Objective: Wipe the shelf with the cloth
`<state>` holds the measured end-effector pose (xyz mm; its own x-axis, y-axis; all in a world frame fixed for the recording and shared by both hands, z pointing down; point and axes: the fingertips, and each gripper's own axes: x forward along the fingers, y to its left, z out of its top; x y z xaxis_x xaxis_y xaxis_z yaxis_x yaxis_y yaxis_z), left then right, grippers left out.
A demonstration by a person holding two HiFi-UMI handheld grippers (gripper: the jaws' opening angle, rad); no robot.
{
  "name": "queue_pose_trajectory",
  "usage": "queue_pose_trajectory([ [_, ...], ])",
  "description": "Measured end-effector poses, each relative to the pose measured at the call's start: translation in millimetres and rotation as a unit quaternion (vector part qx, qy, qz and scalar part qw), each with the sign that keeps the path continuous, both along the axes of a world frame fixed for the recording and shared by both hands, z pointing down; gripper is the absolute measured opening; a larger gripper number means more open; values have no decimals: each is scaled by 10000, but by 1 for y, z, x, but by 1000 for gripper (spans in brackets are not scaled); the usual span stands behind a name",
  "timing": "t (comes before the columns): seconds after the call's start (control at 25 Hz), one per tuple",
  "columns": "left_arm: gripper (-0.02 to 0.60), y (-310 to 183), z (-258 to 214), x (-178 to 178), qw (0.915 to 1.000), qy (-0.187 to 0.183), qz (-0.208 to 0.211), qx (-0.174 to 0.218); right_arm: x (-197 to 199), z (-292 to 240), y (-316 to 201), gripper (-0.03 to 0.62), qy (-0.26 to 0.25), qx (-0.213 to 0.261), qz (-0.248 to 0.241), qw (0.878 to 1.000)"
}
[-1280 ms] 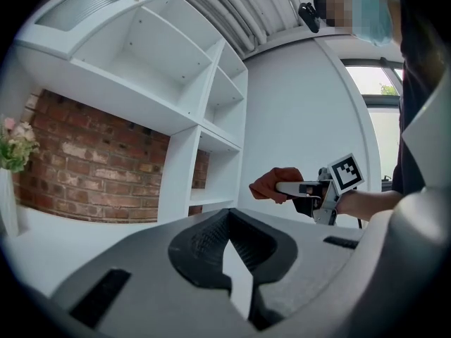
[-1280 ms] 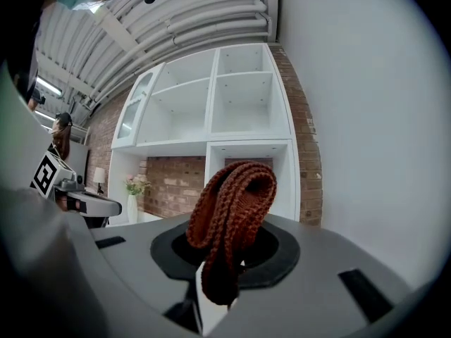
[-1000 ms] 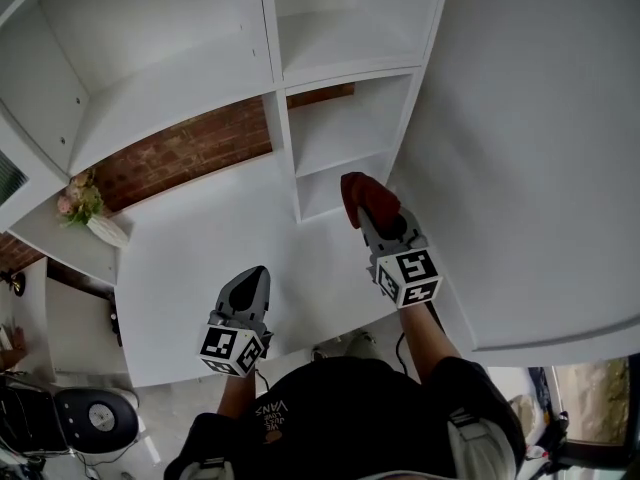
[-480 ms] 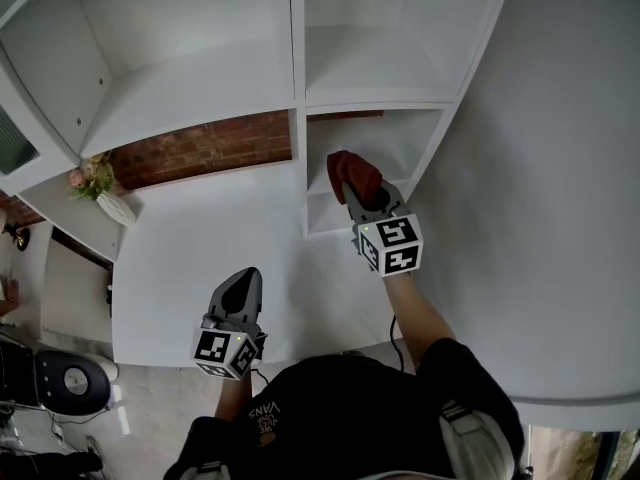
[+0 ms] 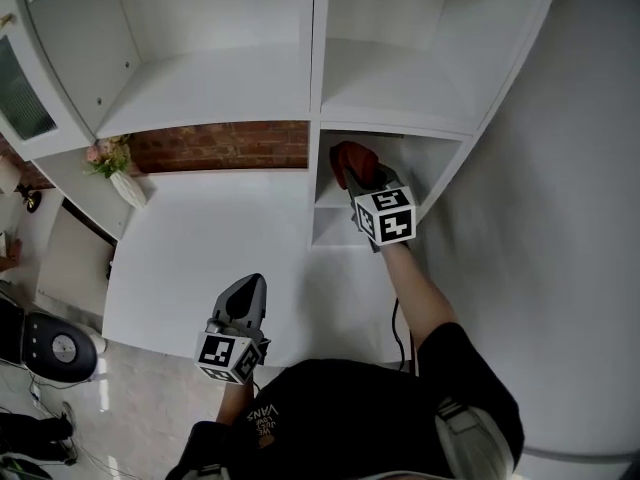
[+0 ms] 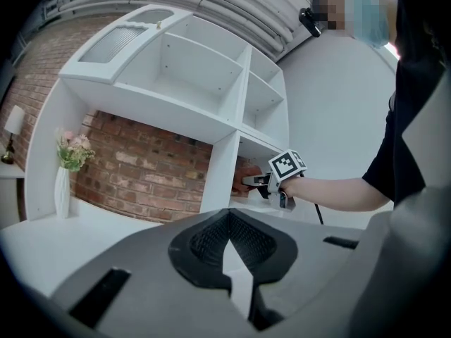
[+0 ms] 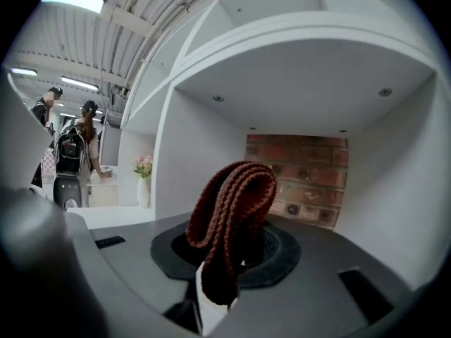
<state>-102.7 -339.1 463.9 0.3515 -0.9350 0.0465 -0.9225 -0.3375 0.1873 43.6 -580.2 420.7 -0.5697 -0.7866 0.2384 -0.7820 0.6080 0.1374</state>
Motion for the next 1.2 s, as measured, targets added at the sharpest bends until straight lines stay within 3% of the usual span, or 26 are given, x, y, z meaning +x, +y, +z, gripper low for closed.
queue_pose_trajectory([
  [0.48, 6, 16, 2, -8, 9991, -52, -424, -60, -37, 27, -65, 91, 816, -454, -212, 9954],
  [0.88, 6, 18, 7, -3, 9987, -88, -480, -116, -60, 38, -102, 91, 1515, -557, -198, 9867],
  [1.2, 6, 18, 7, -2, 9989, -48, -447, -152, -45, 57, -108, 92, 2022, -721, -156, 9766],
])
